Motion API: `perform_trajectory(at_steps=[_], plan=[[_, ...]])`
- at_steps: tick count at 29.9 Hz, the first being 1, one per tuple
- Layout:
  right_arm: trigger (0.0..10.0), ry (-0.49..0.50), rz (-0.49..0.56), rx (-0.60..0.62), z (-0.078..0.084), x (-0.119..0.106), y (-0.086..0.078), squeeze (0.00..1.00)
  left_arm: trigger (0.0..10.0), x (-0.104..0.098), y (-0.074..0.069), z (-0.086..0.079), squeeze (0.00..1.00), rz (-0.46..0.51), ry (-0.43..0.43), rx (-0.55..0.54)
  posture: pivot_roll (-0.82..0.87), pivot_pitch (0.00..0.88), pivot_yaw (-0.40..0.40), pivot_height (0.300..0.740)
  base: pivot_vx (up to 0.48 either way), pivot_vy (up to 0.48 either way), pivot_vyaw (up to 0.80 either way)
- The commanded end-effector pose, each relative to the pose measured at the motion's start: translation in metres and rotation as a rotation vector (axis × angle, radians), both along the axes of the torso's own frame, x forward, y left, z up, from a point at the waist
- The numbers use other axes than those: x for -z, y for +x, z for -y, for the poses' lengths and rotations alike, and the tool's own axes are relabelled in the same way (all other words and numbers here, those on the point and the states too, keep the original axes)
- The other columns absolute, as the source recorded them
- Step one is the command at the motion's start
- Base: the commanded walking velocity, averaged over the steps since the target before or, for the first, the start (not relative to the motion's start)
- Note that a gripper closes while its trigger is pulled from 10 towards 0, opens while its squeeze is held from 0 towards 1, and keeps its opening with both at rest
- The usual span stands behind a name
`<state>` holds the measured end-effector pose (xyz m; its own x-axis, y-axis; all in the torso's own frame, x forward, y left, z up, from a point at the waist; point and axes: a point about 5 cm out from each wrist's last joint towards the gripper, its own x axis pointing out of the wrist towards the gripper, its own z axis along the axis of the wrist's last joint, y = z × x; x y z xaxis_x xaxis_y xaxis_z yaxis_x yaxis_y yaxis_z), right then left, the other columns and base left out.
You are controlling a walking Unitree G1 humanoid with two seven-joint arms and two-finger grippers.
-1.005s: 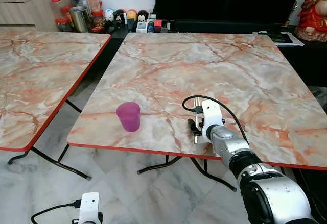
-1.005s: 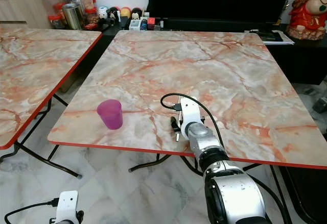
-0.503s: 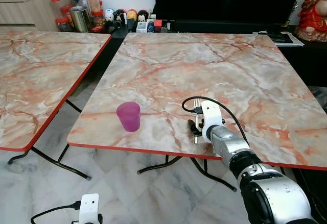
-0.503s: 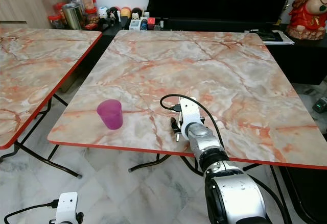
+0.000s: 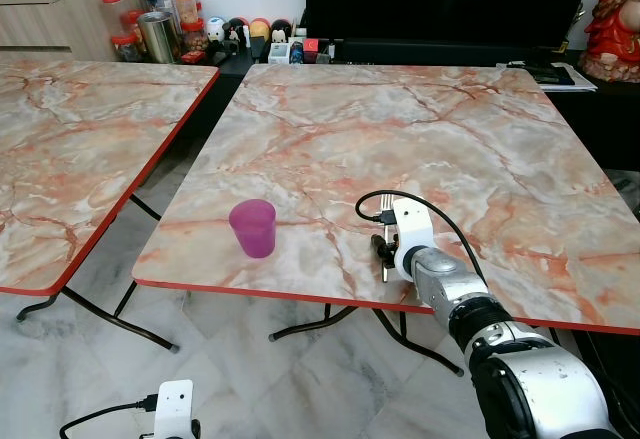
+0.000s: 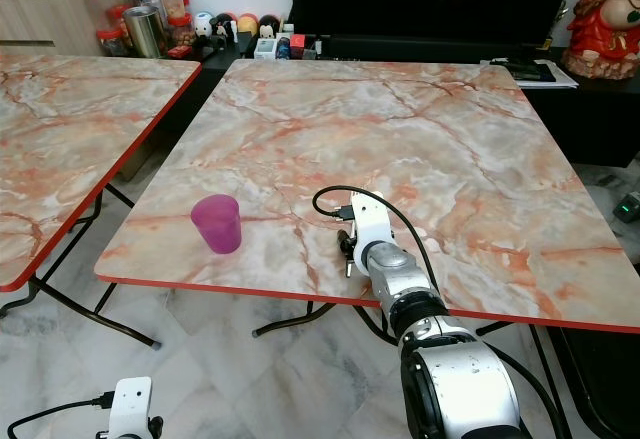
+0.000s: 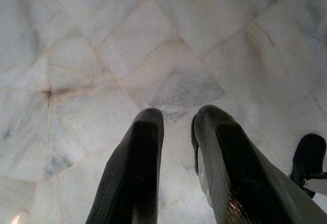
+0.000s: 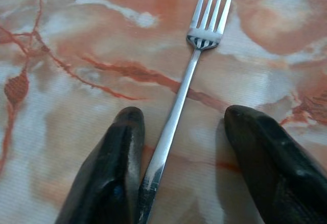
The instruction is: Setting the table
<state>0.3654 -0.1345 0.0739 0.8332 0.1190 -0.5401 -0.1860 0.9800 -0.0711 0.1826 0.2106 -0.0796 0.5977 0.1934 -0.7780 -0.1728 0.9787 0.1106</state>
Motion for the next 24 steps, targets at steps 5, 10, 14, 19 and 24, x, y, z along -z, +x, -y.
perform_trajectory(at_steps=[5, 10, 14, 19, 24], plan=[[0.0, -0.01, -0.023, 0.002, 0.0026, 0.0062, -0.0038, 0.0, 10.0, 0.0039, -0.0066, 0.0008, 0.0, -0.035, -0.013, -0.014, 0.0, 0.0, -0.002, 0.74, 0.0, 0.0, 0.0], [0.0, -0.006, -0.022, -0.001, 0.0021, 0.0062, -0.0038, 0.0, 10.0, 0.0046, -0.008, 0.001, 0.0, -0.041, -0.016, -0.012, 0.0, 0.0, -0.001, 0.74, 0.0, 0.0, 0.0], [0.0, -0.005, -0.021, -0.001, 0.0022, 0.006, -0.0037, 0.0, 10.0, 0.0055, -0.0097, 0.0011, 0.0, -0.048, -0.019, -0.012, 0.0, 0.0, -0.001, 0.74, 0.0, 0.0, 0.0], [0.0, -0.005, -0.02, -0.002, 0.0021, 0.006, -0.0037, 0.0, 10.0, 0.0058, -0.0102, 0.0012, 0.0, -0.052, -0.021, -0.009, 0.0, 0.0, 0.002, 0.74, 0.0, 0.0, 0.0], [0.0, -0.003, -0.018, -0.001, 0.0026, 0.0054, -0.0034, 0.0, 10.0, 0.0059, -0.0106, 0.0006, 0.0, -0.054, -0.023, -0.009, 0.0, 0.0, 0.002, 0.74, 0.0, 0.0, 0.0]])
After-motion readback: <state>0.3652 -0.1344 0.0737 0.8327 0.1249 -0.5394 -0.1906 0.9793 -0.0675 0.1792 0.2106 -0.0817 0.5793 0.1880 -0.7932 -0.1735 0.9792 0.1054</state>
